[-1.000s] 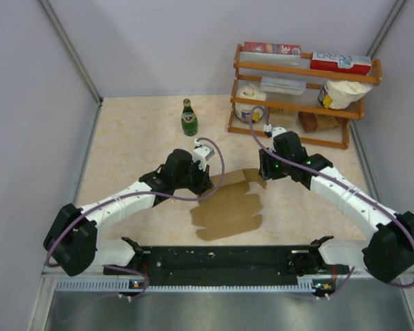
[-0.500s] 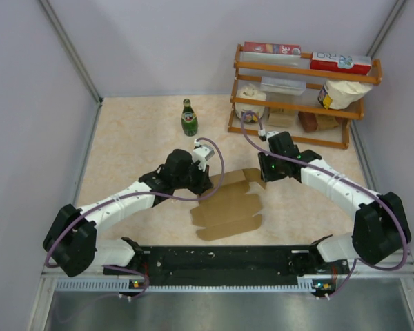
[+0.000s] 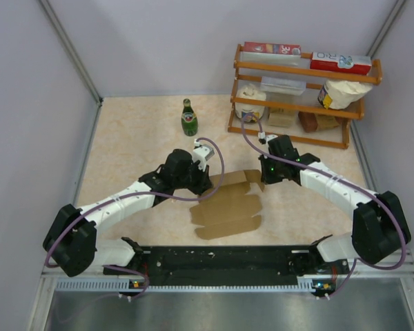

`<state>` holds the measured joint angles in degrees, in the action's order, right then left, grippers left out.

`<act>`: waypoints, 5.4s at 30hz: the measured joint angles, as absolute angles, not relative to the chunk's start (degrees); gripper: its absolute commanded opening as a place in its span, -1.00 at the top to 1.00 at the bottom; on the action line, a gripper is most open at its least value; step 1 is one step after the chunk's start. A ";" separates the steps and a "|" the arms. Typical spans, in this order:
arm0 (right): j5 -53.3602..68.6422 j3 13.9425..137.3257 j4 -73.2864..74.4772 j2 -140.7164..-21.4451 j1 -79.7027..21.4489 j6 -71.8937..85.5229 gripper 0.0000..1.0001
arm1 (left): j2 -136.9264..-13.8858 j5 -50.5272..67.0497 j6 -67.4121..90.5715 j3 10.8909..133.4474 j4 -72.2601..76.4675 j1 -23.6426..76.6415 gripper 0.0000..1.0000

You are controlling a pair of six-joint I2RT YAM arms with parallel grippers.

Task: Fold the paper box

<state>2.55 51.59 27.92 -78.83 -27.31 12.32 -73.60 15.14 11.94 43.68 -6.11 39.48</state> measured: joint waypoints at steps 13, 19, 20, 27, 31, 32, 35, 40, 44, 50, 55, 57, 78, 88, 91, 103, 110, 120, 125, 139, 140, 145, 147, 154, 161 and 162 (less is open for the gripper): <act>5.65 51.00 27.88 -75.72 -27.31 13.96 1.00 | -73.60 15.22 12.05 43.68 -6.09 39.48 1.00; 7.92 51.00 27.92 -75.72 -27.31 14.72 1.00 | -73.60 15.42 12.08 43.68 -6.09 39.53 1.00; 8.34 51.00 27.92 -75.72 -27.31 14.83 1.00 | -73.60 15.42 12.08 43.68 -6.07 39.53 1.00; 10.57 51.09 28.58 -75.72 -27.31 15.22 1.00 | -73.60 15.59 12.08 43.68 -6.09 39.81 1.00; 10.63 51.11 29.08 -75.72 -27.31 15.18 1.00 | -73.60 15.62 12.08 43.68 -6.09 39.92 1.00; 10.57 51.11 29.19 -75.72 -27.31 15.16 1.00 | -73.60 15.62 12.08 43.68 -6.09 40.01 1.00; 10.00 51.11 29.34 -75.72 -27.31 15.05 1.00 | -72.88 15.38 12.10 43.70 -6.85 40.36 1.00; 8.75 51.11 29.43 -75.72 -27.31 14.96 1.00 | -67.53 12.32 12.56 44.60 -9.10 44.34 1.00; 8.56 51.11 29.45 -75.72 -27.31 14.96 1.00 | -64.88 10.41 14.13 46.26 -6.63 50.50 1.00; 8.51 51.11 29.45 -75.72 -27.31 14.52 1.00 | -76.55 9.30 17.39 46.65 3.40 59.31 1.00; 8.54 51.11 29.45 -75.72 -27.31 14.48 1.00 | -92.16 7.55 19.18 49.10 5.21 63.46 1.00; 8.56 51.11 29.45 -75.72 -27.31 14.48 1.00 | -94.94 6.37 19.84 49.60 5.58 63.96 1.00; 8.64 51.11 29.45 -75.72 -27.31 14.09 1.00 | -102.83 -6.92 22.41 52.40 11.88 63.92 1.00; 10.79 51.11 29.65 -75.72 -27.29 14.11 1.00 | -104.25 -6.94 22.63 52.40 12.45 63.92 1.00; 12.01 51.11 29.69 -75.70 -27.29 14.15 1.00 | -104.64 -6.94 22.85 52.51 13.21 63.92 1.00; 14.59 48.47 28.40 -74.17 -27.20 15.33 1.00 | -105.06 -6.81 23.51 52.90 13.52 63.92 1.00; 12.05 45.45 26.37 -73.10 -27.77 15.62 1.00 | -105.06 -5.82 23.68 53.04 13.39 63.90 1.00; 9.34 42.61 23.79 -70.98 -28.34 15.62 1.00 | -97.01 -3.09 22.79 53.04 11.53 63.88 1.00; 8.62 42.26 23.03 -70.76 -28.75 15.64 1.00 | -89.95 0.47 22.20 53.04 10.81 63.88 1.00; 8.19 42.00 22.31 -70.63 -28.88 15.62 1.00 | -68.86 -2.74 16.29 54.08 1.17 50.22 1.00; 8.19 42.00 22.31 -70.63 -28.88 15.62 1.00 | -68.86 -3.11 16.08 53.67 0.43 48.07 1.00; 8.21 42.00 22.28 -70.63 -29.12 15.62 1.00 | -69.78 -4.34 14.35 50.81 -4.93 45.21 1.00; 8.21 42.00 22.28 -70.63 -29.12 15.64 1.00 | -70.87 -4.34 13.76 50.04 -6.13 45.41 1.00; 8.23 42.00 22.31 -70.63 -29.15 15.62 1.00 | -73.19 -4.34 13.30 48.90 -8.78 45.54 1.00; 8.73 42.17 22.65 -70.63 -29.19 15.62 1.00 | -75.53 -3.86 13.30 48.45 -9.15 45.54 1.00; 8.82 42.39 23.05 -70.63 -29.23 15.62 1.00 | -75.70 -3.86 13.30 48.21 -9.13 45.54 1.00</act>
